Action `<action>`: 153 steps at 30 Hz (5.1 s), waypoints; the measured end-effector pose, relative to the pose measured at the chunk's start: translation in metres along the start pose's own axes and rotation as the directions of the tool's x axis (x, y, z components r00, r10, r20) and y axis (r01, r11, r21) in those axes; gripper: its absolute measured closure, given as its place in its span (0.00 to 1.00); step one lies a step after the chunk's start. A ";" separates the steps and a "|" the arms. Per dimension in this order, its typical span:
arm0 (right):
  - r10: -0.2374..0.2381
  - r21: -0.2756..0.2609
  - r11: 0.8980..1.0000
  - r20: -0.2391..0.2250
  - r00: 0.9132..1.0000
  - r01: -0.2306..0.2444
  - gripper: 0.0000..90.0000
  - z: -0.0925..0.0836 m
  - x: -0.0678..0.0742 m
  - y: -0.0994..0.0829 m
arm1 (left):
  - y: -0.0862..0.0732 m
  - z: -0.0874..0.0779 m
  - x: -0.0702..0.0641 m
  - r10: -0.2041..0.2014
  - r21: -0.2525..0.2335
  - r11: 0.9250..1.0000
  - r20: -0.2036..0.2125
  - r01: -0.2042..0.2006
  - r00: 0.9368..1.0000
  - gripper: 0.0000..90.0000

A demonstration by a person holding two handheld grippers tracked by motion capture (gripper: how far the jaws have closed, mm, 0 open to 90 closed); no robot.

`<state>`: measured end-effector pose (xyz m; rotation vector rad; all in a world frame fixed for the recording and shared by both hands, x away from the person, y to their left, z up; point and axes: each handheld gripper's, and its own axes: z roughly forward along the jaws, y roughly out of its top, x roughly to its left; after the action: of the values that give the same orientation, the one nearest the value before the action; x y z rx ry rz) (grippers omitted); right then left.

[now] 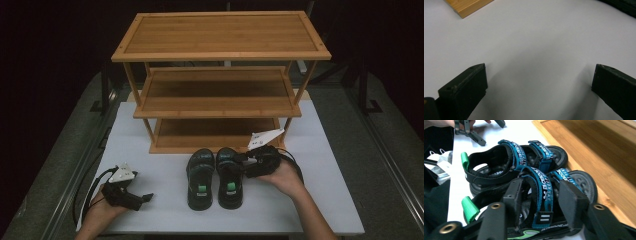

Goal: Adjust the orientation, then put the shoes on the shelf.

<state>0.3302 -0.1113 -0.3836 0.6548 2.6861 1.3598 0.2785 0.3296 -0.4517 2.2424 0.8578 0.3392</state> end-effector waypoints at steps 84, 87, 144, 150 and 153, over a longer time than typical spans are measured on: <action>0.077 -0.157 0.987 0.225 0.971 -0.042 0.78 0.021 -0.050 0.020 | 0.173 0.084 -0.016 0.212 -0.269 0.945 0.071 -0.186 0.975 0.78; 0.074 -0.154 0.987 0.232 0.970 -0.038 0.78 0.024 -0.052 0.019 | 0.172 0.087 -0.013 0.199 -0.283 0.944 0.077 -0.170 0.977 0.78; 0.153 0.031 0.986 0.245 0.957 -0.165 0.21 0.036 -0.006 -0.047 | 0.105 0.093 -0.049 0.121 -0.055 0.992 0.086 -0.116 0.989 0.02; 0.131 0.058 0.987 0.271 0.954 -0.152 0.20 0.045 -0.001 -0.047 | 0.105 0.103 -0.058 0.136 -0.037 0.990 0.046 -0.135 0.990 0.02; 0.120 0.065 0.988 0.275 0.954 -0.143 0.20 0.050 0.000 -0.046 | 0.107 0.106 -0.060 0.146 -0.024 0.989 0.030 -0.145 0.989 0.02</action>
<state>0.3267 -0.0975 -0.4504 0.9673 2.5290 1.0927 0.3336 0.1775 -0.4534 2.2899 0.6725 0.3779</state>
